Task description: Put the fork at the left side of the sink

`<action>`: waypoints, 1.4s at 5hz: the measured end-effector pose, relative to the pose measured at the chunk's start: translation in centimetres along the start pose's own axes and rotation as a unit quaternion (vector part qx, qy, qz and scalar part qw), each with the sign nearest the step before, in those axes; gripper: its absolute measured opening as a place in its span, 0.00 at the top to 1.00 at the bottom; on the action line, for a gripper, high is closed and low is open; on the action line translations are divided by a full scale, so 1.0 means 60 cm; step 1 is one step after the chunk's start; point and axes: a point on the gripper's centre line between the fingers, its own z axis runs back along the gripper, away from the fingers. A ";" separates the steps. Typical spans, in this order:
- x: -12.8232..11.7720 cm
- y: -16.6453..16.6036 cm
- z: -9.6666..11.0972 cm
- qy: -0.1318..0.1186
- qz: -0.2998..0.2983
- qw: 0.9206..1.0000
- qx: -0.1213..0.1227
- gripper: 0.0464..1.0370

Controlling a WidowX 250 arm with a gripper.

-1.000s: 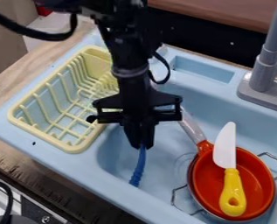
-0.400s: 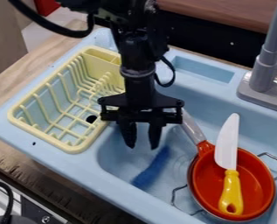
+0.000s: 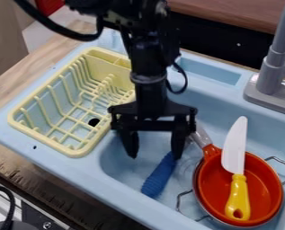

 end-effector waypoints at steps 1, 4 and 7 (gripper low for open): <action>-0.008 0.003 0.014 0.000 -0.004 1.000 0.000 0.05; -0.024 0.011 0.118 -0.097 -0.022 0.994 0.042 0.05; 0.025 -0.007 0.136 -0.115 -0.068 0.991 0.021 0.05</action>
